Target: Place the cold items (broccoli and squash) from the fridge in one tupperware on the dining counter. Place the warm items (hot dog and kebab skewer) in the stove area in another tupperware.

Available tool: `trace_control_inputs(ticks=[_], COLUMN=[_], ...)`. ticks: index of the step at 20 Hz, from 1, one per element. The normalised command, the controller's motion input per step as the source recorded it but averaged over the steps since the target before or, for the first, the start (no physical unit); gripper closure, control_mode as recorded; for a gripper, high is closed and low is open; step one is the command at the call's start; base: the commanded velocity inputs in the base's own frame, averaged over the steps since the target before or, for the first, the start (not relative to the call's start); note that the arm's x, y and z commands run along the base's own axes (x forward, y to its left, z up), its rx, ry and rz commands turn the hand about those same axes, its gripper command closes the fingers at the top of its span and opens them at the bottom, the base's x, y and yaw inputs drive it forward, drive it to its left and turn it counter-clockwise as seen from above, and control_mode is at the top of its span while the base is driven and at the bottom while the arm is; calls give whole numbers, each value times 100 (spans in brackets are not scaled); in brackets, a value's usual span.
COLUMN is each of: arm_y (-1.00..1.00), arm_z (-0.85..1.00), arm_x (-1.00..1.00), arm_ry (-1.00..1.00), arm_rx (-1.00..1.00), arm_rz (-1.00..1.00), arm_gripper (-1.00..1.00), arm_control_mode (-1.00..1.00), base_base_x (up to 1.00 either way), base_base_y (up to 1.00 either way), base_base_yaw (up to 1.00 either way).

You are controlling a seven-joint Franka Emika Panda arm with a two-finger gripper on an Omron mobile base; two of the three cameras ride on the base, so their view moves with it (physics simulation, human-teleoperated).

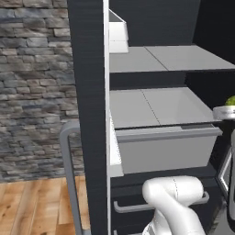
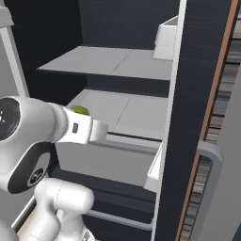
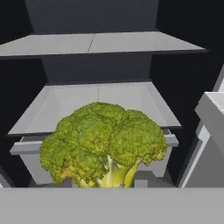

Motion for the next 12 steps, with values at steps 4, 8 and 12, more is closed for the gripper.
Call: trace_control_inputs(ticks=[4,8,12], arm_y=[0,0,0], arm_z=[-11,0,0], arm_x=[-48,0,0], arm_ry=[-11,0,0], arm_rx=[-2,0,0], arm_rz=[5,0,0], arm_gripper=[100,100,100], arm_control_mode=[100,100,100], base_base_x=[-50,-100,-97], base_base_y=[1,11,14], base_base_yaw=[9,34,51])
